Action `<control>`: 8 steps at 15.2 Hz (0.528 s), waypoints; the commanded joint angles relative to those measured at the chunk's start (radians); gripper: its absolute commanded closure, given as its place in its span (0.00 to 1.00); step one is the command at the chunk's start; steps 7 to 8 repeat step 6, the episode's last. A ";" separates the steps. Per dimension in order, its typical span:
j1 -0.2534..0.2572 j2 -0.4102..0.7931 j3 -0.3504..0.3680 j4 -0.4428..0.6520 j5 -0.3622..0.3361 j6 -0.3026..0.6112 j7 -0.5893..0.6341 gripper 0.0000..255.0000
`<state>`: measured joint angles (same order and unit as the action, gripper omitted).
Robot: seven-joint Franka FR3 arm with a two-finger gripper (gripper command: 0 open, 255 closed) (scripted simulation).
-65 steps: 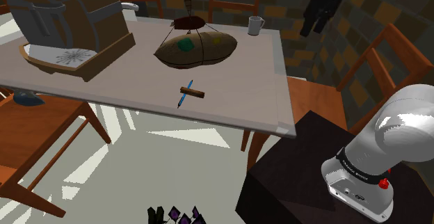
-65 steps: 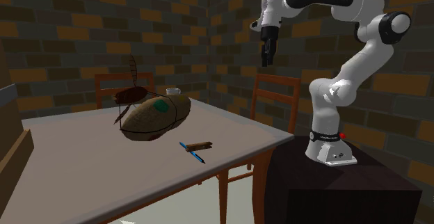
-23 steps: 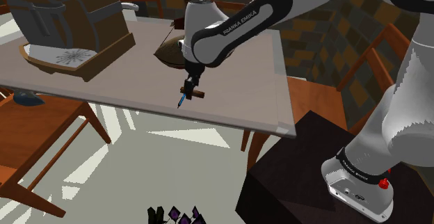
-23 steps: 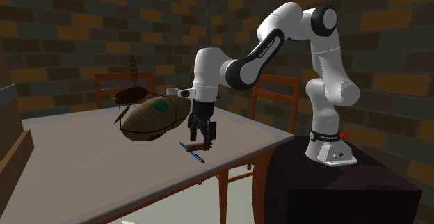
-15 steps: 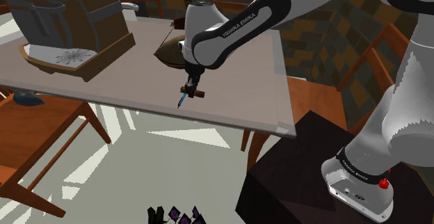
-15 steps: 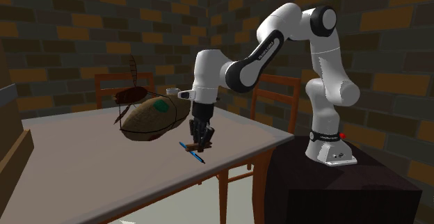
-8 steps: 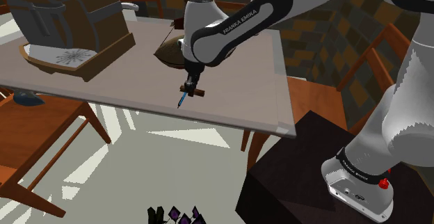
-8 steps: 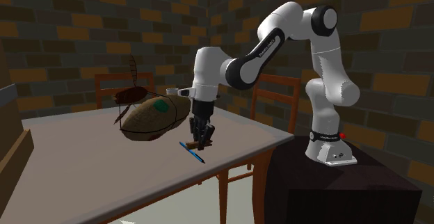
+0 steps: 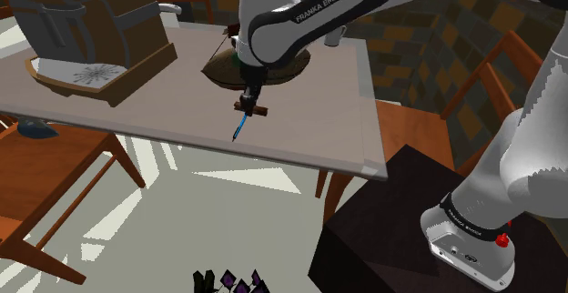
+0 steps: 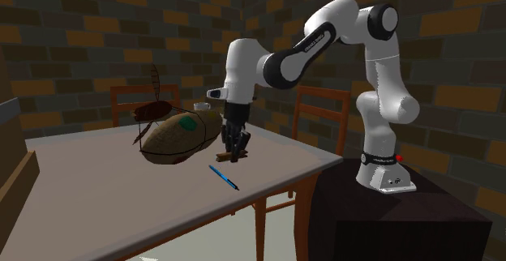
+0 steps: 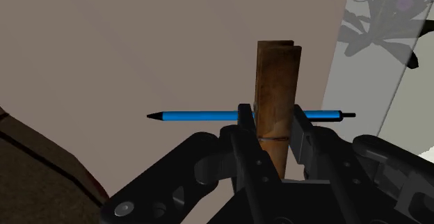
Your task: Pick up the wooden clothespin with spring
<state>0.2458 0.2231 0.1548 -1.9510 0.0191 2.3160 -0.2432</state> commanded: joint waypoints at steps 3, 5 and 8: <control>-0.002 -0.023 0.001 0.026 0.004 -0.049 -0.002 1.00; -0.002 -0.030 0.001 0.033 0.005 -0.063 -0.002 1.00; -0.002 -0.030 0.001 0.034 0.004 -0.063 -0.002 1.00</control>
